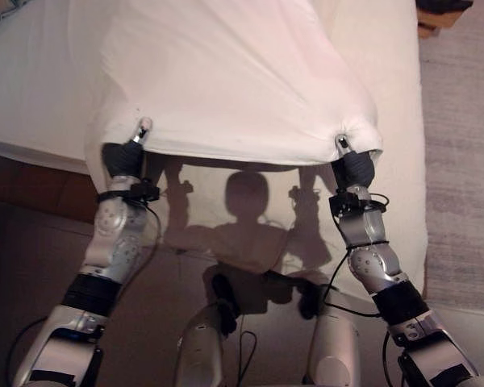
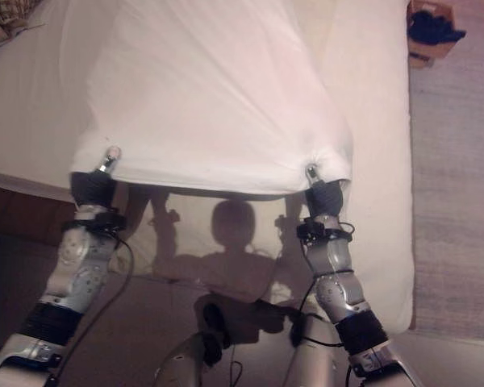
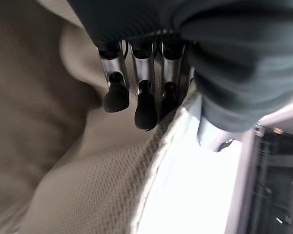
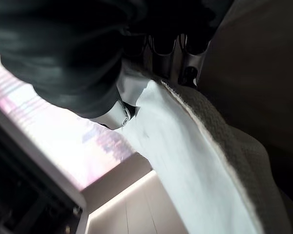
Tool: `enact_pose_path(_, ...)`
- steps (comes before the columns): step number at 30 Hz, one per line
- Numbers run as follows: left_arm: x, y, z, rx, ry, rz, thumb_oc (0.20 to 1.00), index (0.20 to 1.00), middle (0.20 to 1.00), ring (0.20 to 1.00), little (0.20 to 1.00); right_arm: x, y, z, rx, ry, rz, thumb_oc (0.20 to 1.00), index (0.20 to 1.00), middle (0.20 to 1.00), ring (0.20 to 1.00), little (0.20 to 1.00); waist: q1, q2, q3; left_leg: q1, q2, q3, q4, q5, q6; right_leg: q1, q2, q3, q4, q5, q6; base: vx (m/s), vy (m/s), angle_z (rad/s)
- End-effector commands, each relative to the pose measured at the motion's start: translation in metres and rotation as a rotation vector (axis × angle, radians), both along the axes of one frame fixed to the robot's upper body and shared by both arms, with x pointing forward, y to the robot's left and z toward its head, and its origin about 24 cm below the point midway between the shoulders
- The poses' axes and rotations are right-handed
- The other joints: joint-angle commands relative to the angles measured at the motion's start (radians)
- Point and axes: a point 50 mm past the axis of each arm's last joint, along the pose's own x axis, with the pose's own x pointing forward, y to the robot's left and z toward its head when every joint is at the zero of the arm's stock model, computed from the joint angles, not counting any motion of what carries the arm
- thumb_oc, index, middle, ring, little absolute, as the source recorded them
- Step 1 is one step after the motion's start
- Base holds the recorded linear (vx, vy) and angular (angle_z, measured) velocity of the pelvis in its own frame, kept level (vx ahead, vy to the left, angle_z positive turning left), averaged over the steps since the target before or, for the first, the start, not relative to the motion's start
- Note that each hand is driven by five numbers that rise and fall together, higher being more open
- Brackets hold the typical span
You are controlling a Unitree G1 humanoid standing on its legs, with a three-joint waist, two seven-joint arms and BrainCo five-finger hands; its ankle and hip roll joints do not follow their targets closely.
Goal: Make the bed
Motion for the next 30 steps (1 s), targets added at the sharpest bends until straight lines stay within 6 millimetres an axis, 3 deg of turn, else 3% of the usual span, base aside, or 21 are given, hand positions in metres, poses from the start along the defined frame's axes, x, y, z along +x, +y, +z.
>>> enact_pose_path(1, -0.03, 0.081, 0.043, -0.059, -0.23, 0.32, 0.2, 0.2, 0.2, 0.2, 0.2, -0.039, -0.131, -0.027, 0.079, 0.039, -0.479, 0.2, 0.2, 0.2, 0.2, 0.2, -0.028, 0.031, -0.168, 0.07, -0.086, -0.024, 0.047, -0.075, -0.066, 0.102, 0.06, -0.085, -0.246, 0.016, -0.053, 0.28, 0.023, 0.29)
enact_pose_path(2, -0.023, 0.074, 0.029, -0.141, -0.206, 0.273, 0.2, 0.2, 0.2, 0.2, 0.2, -0.034, -0.133, -0.034, 0.101, 0.071, -0.488, 0.2, 0.2, 0.2, 0.2, 0.2, -0.014, 0.031, -0.212, 0.052, -0.066, -0.07, 0.17, -0.023, -0.131, 0.183, 0.096, -0.06, -0.314, -0.037, -0.097, 0.15, -0.023, 0.34)
enact_pose_path(4, -0.02, 0.07, 0.027, -0.149, -0.202, 0.255, 0.2, 0.2, 0.2, 0.2, 0.2, -0.034, -0.135, -0.037, 0.104, 0.09, -0.492, 0.2, 0.2, 0.2, 0.2, 0.2, -0.004, 0.021, -0.222, 0.042, -0.06, -0.097, 0.209, 0.014, -0.148, 0.237, 0.09, -0.113, -0.366, -0.021, -0.132, 0.1, 0.146, 0.14)
enact_pose_path(5, -0.018, 0.069, 0.03, -0.105, -0.183, 0.254, 0.2, 0.2, 0.2, 0.2, 0.2, -0.037, -0.141, -0.044, 0.033, 0.14, -0.511, 0.2, 0.2, 0.2, 0.2, 0.2, -0.009, -0.002, -0.256, 0.044, 0.031, -0.176, 0.21, 0.04, -0.17, 0.271, 0.034, -0.116, -0.38, -0.005, -0.118, 0.06, 0.281, -0.25)
enact_pose_path(6, -0.018, 0.069, 0.03, -0.105, -0.182, 0.253, 0.2, 0.2, 0.2, 0.2, 0.2, -0.038, -0.141, -0.044, 0.033, 0.142, -0.511, 0.2, 0.2, 0.2, 0.2, 0.2, -0.011, -0.002, -0.256, 0.046, 0.031, -0.179, 0.21, 0.038, -0.171, 0.275, 0.035, -0.118, -0.381, -0.006, -0.117, 0.24, 0.629, -0.13)
enact_pose_path(7, -0.019, 0.072, 0.033, -0.083, -0.18, 0.248, 0.2, 0.2, 0.2, 0.2, 0.2, -0.045, -0.15, -0.053, -0.013, 0.192, -0.533, 0.2, 0.2, 0.2, 0.2, 0.2, -0.041, -0.003, -0.318, 0.109, 0.24, -0.145, 0.076, 0.089, -0.208, 0.295, -0.036, -0.111, -0.4, -0.007, -0.069, 0.23, 0.363, 0.22)
enact_pose_path(9, -0.018, 0.073, 0.032, -0.058, -0.167, 0.252, 0.2, 0.2, 0.2, 0.2, 0.2, -0.048, -0.151, -0.056, -0.014, 0.204, -0.531, 0.2, 0.2, 0.2, 0.2, 0.2, -0.033, 0.011, -0.347, 0.127, 0.28, -0.145, -0.037, 0.174, -0.246, 0.317, -0.056, -0.112, -0.452, 0.005, -0.048, 0.2, 0.489, 0.29)
enact_pose_path(10, -0.017, 0.071, 0.034, -0.041, -0.172, 0.242, 0.2, 0.2, 0.2, 0.2, 0.2, -0.054, -0.153, -0.06, -0.016, 0.221, -0.53, 0.2, 0.2, 0.2, 0.2, 0.2, -0.034, 0.017, -0.374, 0.148, 0.301, -0.157, -0.153, 0.281, -0.273, 0.339, -0.086, -0.135, -0.5, 0.058, -0.038, 0.13, 0.58, 0.19)
enact_pose_path(11, -0.017, 0.066, 0.036, -0.03, -0.182, 0.226, 0.2, 0.2, 0.2, 0.2, 0.2, -0.058, -0.155, -0.062, -0.021, 0.227, -0.539, 0.2, 0.2, 0.2, 0.2, 0.2, -0.039, 0.02, -0.39, 0.163, 0.298, -0.177, -0.182, 0.325, -0.29, 0.357, -0.118, -0.134, -0.526, 0.087, -0.026, 0.14, 0.525, 0.16)
enact_pose_path(12, -0.019, 0.064, 0.032, -0.012, -0.167, 0.212, 0.2, 0.2, 0.2, 0.2, 0.2, -0.062, -0.155, -0.063, -0.036, 0.235, -0.538, 0.2, 0.2, 0.2, 0.2, 0.2, -0.04, 0.027, -0.401, 0.191, 0.241, -0.193, -0.19, 0.256, -0.283, 0.374, -0.156, -0.137, -0.532, 0.128, -0.01, 0.17, 0.657, 0.06)
enact_pose_path(13, -0.021, 0.047, 0.037, 0.026, -0.201, 0.149, 0.2, 0.2, 0.2, 0.2, 0.2, -0.075, -0.166, -0.065, -0.065, 0.25, -0.595, 0.2, 0.2, 0.2, 0.2, 0.2, -0.052, 0.019, -0.407, 0.2, 0.173, -0.138, -0.218, 0.198, -0.279, 0.428, -0.239, -0.162, -0.569, 0.26, 0.012, 0.13, 0.493, -0.05)
enact_pose_path(15, -0.018, 0.037, 0.035, 0.038, -0.198, 0.112, 0.2, 0.2, 0.2, 0.2, 0.2, -0.08, -0.169, -0.064, -0.081, 0.25, -0.633, 0.2, 0.2, 0.2, 0.2, 0.2, -0.065, 0.012, -0.41, 0.19, 0.129, -0.152, -0.22, 0.168, -0.26, 0.438, -0.264, -0.146, -0.565, 0.308, 0.012, 0.13, 0.522, 0.58)
enact_pose_path(16, -0.021, 0.029, 0.032, 0.075, -0.198, 0.082, 0.2, 0.2, 0.2, 0.2, 0.2, -0.08, -0.164, -0.069, -0.075, 0.266, -0.629, 0.2, 0.2, 0.2, 0.2, 0.2, -0.072, 0.025, -0.407, 0.214, 0.045, -0.188, -0.267, 0.134, -0.194, 0.407, -0.271, -0.117, -0.466, 0.276, 0.001, 0.15, 0.578, 1.2)
enact_pose_path(17, -0.021, 0.029, 0.032, 0.076, -0.197, 0.084, 0.2, 0.2, 0.2, 0.2, 0.2, -0.08, -0.163, -0.069, -0.076, 0.266, -0.628, 0.2, 0.2, 0.2, 0.2, 0.2, -0.071, 0.021, -0.408, 0.216, 0.04, -0.185, -0.27, 0.134, -0.192, 0.398, -0.277, -0.109, -0.452, 0.268, 0.002, 0.18, 0.68, 1.04)
enact_pose_path(19, -0.027, 0.03, 0.035, 0.071, -0.22, 0.104, 0.2, 0.2, 0.2, 0.2, 0.2, -0.075, -0.155, -0.073, -0.051, 0.273, -0.61, 0.2, 0.2, 0.2, 0.2, 0.2, -0.074, 0.034, -0.393, 0.246, -0.001, -0.152, -0.297, 0.124, -0.139, 0.354, -0.182, -0.092, -0.236, 0.151, -0.04, 0.05, 0.571, 0.01)
enact_pose_path(20, -0.027, 0.026, 0.034, 0.059, -0.229, 0.09, 0.2, 0.2, 0.2, 0.2, 0.2, -0.07, -0.148, -0.075, -0.048, 0.271, -0.578, 0.2, 0.2, 0.2, 0.2, 0.2, -0.076, 0.033, -0.381, 0.255, -0.033, -0.138, -0.303, 0.124, -0.117, 0.303, -0.035, -0.135, -0.177, 0.096, -0.043, -0.02, 0.521, -0.34)
enact_pose_path(21, -0.029, 0.026, 0.033, 0.053, -0.231, 0.093, 0.2, 0.2, 0.2, 0.2, 0.2, -0.067, -0.143, -0.076, -0.061, 0.274, -0.555, 0.2, 0.2, 0.2, 0.2, 0.2, -0.07, 0.025, -0.38, 0.252, -0.05, -0.139, -0.303, 0.122, -0.113, 0.28, 0.045, -0.174, -0.181, 0.075, -0.039, 0.02, 0.329, -0.38)
enact_pose_path(24, -0.041, 0.033, 0.027, 0.046, -0.235, 0.132, 0.2, 0.2, 0.2, 0.2, 0.2, -0.07, -0.137, -0.077, -0.082, 0.259, -0.537, 0.2, 0.2, 0.2, 0.2, 0.2, -0.046, 0.004, -0.389, 0.264, -0.09, -0.179, -0.302, 0.087, -0.119, 0.298, 0.107, -0.197, -0.325, 0.026, -0.05, 0.04, 0.062, -0.27)
enact_pose_path(25, -0.045, 0.03, 0.026, 0.031, -0.243, 0.106, 0.2, 0.2, 0.2, 0.2, 0.2, -0.074, -0.144, -0.076, -0.088, 0.261, -0.564, 0.2, 0.2, 0.2, 0.2, 0.2, -0.037, 0.006, -0.396, 0.252, -0.098, -0.184, -0.279, 0.075, -0.122, 0.326, 0.077, -0.183, -0.384, 0.008, -0.073, 0.03, 0.053, 0.0)
enact_pose_path(26, -0.04, 0.021, 0.017, -0.049, -0.221, 0.076, 0.2, 0.2, 0.2, 0.2, 0.2, -0.08, -0.149, -0.074, -0.094, 0.253, -0.575, 0.2, 0.2, 0.2, 0.2, 0.2, -0.062, -0.024, -0.405, 0.19, -0.1, -0.13, -0.132, 0.06, -0.156, 0.359, 0.124, -0.15, -0.479, 0.004, -0.132, 0.02, 0.128, 0.41)
enact_pose_path(30, -0.046, 0.021, 0.017, -0.028, -0.24, 0.08, 0.2, 0.2, 0.2, 0.2, 0.2, -0.069, -0.146, -0.062, -0.089, 0.211, -0.58, 0.2, 0.2, 0.2, 0.2, 0.2, -0.013, -0.022, -0.392, 0.171, 0.0, -0.129, -0.054, 0.058, -0.183, 0.397, 0.089, -0.192, -0.489, -0.009, -0.146, -0.04, 0.186, 0.43)
